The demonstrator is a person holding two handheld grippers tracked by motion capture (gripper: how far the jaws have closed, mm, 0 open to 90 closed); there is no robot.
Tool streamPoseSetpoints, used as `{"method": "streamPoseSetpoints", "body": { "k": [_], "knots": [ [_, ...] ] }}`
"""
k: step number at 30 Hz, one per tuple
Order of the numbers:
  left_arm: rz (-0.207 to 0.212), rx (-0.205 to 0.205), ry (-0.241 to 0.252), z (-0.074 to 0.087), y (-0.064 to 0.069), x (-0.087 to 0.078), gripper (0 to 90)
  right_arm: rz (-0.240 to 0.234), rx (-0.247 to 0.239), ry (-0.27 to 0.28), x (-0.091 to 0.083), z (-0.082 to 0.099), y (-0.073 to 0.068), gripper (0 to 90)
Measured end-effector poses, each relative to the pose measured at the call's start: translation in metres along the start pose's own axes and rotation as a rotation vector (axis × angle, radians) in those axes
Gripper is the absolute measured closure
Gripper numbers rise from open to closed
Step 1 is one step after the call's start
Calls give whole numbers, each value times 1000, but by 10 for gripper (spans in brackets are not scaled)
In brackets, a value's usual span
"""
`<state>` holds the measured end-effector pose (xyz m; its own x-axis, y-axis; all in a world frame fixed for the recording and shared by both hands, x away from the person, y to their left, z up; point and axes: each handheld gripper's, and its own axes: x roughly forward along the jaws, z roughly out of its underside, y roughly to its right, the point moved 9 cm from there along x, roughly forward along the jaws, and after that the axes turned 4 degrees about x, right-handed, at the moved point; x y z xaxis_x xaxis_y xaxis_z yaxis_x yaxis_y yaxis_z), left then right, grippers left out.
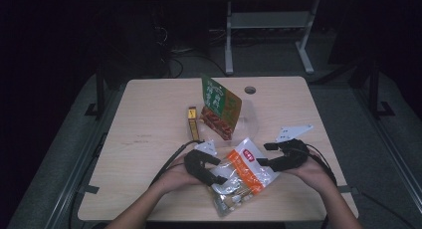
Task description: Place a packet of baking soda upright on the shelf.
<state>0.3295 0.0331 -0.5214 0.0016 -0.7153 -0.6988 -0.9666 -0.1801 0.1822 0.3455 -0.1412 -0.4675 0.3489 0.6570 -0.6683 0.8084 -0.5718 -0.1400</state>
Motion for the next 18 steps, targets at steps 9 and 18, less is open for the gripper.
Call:
{"method": "streamPoseSetpoints", "body": {
  "k": [9,18],
  "knots": [
    [60,-29,14,-3,3,6,451,0,-5,3,0,0,0,366],
    [56,65,27,-6,8,-1,877,-8,12,9,-2,-1,-1,358]
  ]
}}
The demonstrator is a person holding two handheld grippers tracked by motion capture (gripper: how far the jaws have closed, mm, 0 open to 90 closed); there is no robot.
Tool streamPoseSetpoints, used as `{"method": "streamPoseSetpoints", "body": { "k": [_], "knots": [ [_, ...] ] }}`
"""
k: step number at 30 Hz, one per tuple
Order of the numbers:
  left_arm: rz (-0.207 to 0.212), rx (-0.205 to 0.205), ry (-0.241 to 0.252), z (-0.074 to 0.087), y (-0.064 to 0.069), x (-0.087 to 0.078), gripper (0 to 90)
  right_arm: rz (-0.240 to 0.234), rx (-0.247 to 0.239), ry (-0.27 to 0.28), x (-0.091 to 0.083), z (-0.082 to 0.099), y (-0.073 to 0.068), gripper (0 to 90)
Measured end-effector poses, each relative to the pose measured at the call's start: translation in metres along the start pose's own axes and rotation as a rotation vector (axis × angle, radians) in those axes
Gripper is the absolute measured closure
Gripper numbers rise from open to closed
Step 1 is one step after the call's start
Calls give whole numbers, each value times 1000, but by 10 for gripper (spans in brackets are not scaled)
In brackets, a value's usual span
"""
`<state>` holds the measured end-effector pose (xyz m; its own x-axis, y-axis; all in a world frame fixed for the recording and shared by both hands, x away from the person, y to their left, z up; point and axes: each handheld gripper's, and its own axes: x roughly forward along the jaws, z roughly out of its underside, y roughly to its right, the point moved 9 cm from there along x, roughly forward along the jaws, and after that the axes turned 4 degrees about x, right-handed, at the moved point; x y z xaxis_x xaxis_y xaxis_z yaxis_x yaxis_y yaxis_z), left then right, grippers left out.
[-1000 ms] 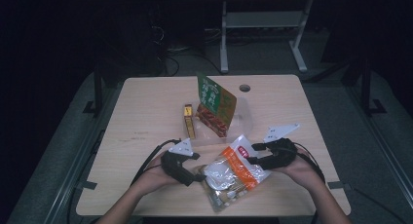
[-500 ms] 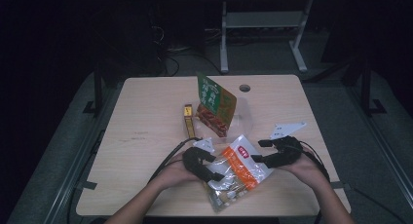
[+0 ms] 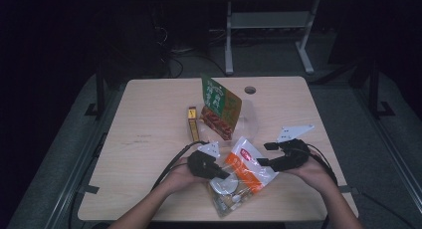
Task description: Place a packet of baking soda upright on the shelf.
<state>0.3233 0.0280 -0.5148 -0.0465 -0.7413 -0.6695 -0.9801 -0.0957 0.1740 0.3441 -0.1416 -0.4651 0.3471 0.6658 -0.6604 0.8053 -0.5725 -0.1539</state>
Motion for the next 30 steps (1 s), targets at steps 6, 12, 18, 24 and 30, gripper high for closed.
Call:
{"method": "streamPoseSetpoints", "body": {
  "k": [6,12,18,24,30],
  "knots": [
    [-20,48,43,-11,8,-13,895,-27,5,38,-3,-4,-1,351],
    [-76,92,82,-20,9,-32,895,-92,28,81,-9,-11,-8,340],
    [-155,151,101,-23,9,-57,896,-157,16,89,-6,-16,-20,341],
    [-184,168,99,-23,10,-66,896,-222,8,102,-1,-24,-35,382],
    [-196,186,107,-28,13,-69,896,-227,-5,134,-2,-34,-38,551]
  ]
}}
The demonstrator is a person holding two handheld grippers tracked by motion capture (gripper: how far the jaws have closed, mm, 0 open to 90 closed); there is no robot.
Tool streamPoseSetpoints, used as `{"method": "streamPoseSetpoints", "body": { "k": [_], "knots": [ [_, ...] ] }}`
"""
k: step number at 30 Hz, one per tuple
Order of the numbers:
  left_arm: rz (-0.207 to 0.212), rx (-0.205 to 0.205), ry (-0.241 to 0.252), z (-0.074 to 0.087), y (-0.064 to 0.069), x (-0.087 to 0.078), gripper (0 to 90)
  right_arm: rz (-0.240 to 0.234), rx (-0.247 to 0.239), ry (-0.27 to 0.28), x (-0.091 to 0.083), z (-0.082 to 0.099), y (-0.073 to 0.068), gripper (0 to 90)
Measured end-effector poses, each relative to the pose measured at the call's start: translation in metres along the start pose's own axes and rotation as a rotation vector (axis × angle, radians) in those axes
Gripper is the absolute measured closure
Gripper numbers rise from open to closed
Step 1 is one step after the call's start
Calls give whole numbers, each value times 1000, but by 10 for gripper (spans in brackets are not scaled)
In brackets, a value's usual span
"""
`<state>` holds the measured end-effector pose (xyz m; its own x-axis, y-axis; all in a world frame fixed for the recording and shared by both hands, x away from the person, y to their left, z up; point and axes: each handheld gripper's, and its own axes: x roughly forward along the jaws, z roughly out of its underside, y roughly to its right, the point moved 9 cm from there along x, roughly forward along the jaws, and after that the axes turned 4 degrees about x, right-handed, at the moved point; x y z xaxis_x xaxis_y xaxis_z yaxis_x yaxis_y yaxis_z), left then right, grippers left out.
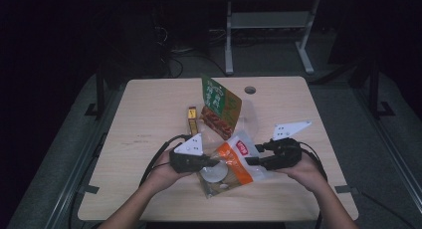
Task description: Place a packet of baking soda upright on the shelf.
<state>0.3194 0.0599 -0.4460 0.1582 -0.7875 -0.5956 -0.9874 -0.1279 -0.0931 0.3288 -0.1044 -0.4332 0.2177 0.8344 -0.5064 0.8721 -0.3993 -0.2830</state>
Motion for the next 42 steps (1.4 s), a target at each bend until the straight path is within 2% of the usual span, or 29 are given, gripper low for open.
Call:
{"method": "streamPoseSetpoints", "body": {
  "k": [4,9,13,19,20,22,26,28,30,31,32,34,36,37,38,41,42],
  "knots": [
    [-6,3,10,-4,2,-1,895,-30,-9,11,1,-4,-6,671],
    [-10,10,17,-7,2,-1,895,-61,-26,2,5,-6,-12,750],
    [-10,3,31,-8,1,-3,895,-64,-33,-9,6,-5,-13,813],
    [-16,-2,41,-9,1,-5,896,-65,-41,-14,5,-5,-13,842],
    [-12,-6,47,-10,1,-5,895,-68,-45,-19,5,-4,-13,892],
    [-6,-6,50,-10,1,-5,895,-72,-61,-19,5,-4,-14,898],
    [6,-19,67,-11,1,-5,889,-83,-58,-15,3,-6,-15,900],
    [16,-36,75,-10,1,-4,847,-103,-56,-2,-1,-9,-16,900],
    [19,-44,77,-10,0,-4,728,-97,-62,3,-2,-10,-17,900],
    [20,-61,74,-10,-1,-4,728,-91,-69,4,-3,-11,-17,900],
    [36,-77,63,-8,-1,-3,619,-100,-67,13,-6,-12,-19,900],
    [33,-78,62,-7,0,-4,532,-97,-74,15,-8,-13,-19,900],
    [19,-80,59,-6,0,-5,408,-94,-77,17,-10,-14,-20,900],
    [0,-81,62,-6,-1,-7,408,-94,-77,17,-10,-14,-20,900],
    [-19,-94,65,-4,-3,-12,345,-91,-80,20,-13,-15,-20,900],
    [-31,-106,60,-1,-5,-19,314,-82,-87,18,-16,-16,-21,900],
    [-44,-116,50,6,-6,-25,312,-76,-91,25,-20,-18,-21,900]
  ]
}}
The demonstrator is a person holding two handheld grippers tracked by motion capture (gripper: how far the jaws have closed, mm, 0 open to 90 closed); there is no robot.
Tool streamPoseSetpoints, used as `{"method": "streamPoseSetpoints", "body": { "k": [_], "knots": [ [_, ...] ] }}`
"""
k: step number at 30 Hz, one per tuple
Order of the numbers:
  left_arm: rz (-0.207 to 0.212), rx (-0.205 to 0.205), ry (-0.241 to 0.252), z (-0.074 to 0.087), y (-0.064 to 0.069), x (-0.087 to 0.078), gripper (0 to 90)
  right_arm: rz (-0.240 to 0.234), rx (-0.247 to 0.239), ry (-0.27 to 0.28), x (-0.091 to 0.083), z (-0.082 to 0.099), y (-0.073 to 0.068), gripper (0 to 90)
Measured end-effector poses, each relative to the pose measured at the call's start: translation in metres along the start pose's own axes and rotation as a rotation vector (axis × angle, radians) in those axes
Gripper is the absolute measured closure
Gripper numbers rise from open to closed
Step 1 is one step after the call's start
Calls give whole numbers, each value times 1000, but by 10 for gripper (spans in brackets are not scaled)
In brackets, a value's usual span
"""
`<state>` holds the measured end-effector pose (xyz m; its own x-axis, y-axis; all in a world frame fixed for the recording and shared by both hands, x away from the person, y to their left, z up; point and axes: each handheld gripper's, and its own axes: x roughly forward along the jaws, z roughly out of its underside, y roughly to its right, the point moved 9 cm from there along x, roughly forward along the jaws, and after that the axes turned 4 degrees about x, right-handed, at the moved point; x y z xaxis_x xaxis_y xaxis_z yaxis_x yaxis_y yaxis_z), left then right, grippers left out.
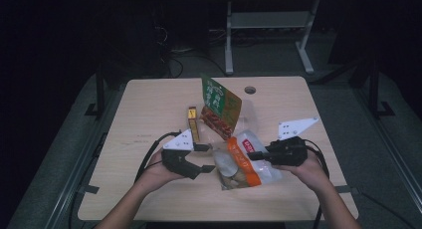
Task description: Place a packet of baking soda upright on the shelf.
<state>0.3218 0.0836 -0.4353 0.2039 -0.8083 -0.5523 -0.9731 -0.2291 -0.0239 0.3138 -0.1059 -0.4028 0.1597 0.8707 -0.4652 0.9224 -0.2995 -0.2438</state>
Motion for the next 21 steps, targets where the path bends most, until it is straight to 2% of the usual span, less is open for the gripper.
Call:
{"method": "streamPoseSetpoints", "body": {
  "k": [6,11,14,21],
  "knots": [
    [-32,-40,-20,22,-6,-14,287,35,9,23,-18,1,4,900],
    [-53,-60,-32,37,-6,-22,267,49,9,36,-29,0,5,900],
    [-67,-76,-61,53,-4,-26,234,73,3,42,-37,-1,6,900],
    [-73,-99,-67,65,-4,-31,179,91,-21,48,-46,-8,4,900]
  ]
}}
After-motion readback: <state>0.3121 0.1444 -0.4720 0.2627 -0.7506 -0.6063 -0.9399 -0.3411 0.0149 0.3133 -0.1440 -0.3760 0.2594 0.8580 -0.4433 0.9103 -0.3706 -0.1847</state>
